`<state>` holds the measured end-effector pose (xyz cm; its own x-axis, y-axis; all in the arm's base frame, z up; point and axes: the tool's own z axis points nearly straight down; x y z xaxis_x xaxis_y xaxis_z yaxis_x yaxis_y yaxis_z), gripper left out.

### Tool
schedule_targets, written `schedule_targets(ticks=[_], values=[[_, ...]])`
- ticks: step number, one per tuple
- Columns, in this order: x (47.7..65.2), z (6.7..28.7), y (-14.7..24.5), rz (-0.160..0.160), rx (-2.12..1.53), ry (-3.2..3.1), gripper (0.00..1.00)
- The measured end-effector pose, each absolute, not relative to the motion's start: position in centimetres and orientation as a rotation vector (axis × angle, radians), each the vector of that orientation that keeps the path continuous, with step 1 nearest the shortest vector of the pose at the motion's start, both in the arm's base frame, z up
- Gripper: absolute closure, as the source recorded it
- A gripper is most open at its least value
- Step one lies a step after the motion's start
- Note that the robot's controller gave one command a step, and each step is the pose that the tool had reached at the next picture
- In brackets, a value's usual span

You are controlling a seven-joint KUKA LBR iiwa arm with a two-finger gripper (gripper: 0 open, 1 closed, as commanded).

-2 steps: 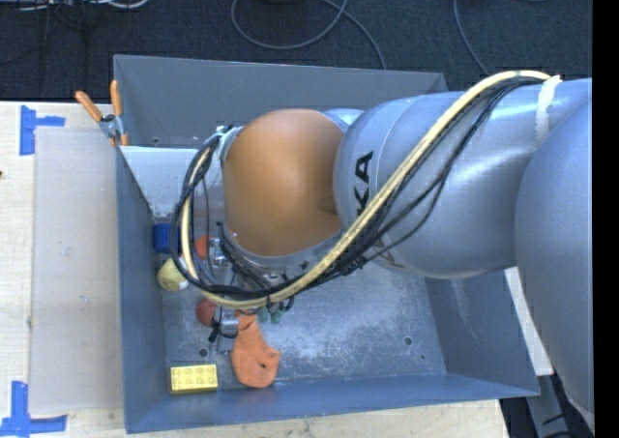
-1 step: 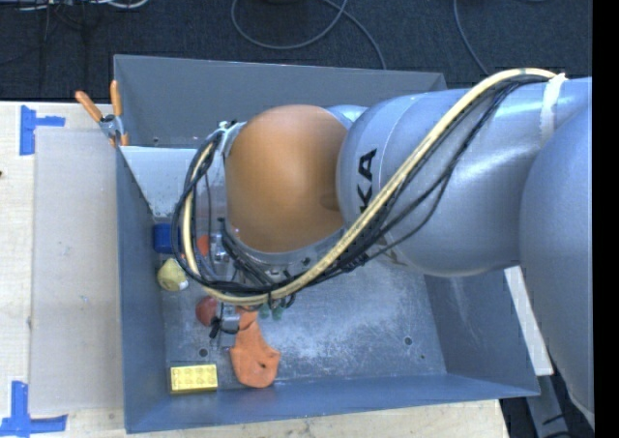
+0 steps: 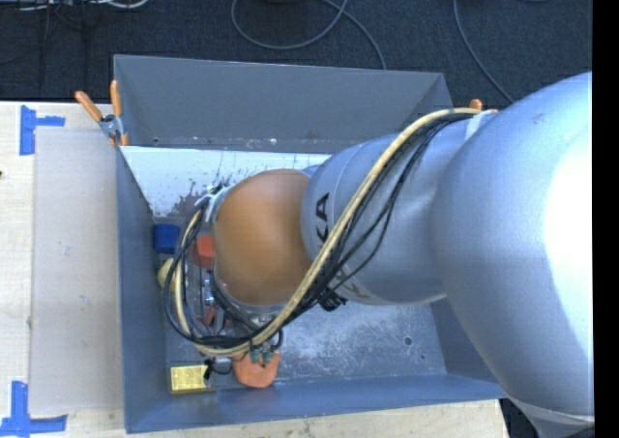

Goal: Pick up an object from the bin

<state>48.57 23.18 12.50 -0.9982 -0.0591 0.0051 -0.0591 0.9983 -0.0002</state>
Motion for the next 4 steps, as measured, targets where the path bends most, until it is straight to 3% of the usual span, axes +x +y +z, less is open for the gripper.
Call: schedule_targets(ticks=[1, 2, 3, 4], values=[[48.0, 9.0, 23.4, 0.001, 0.093, -3.132, 0.0], [47.4, 12.8, 23.3, -0.001, 0.087, -3.136, 0.0], [47.6, 7.1, 23.4, -0.004, 0.188, -3.141, 0.0], [47.3, 7.0, 23.3, -0.002, 0.083, -3.138, 1.0]])
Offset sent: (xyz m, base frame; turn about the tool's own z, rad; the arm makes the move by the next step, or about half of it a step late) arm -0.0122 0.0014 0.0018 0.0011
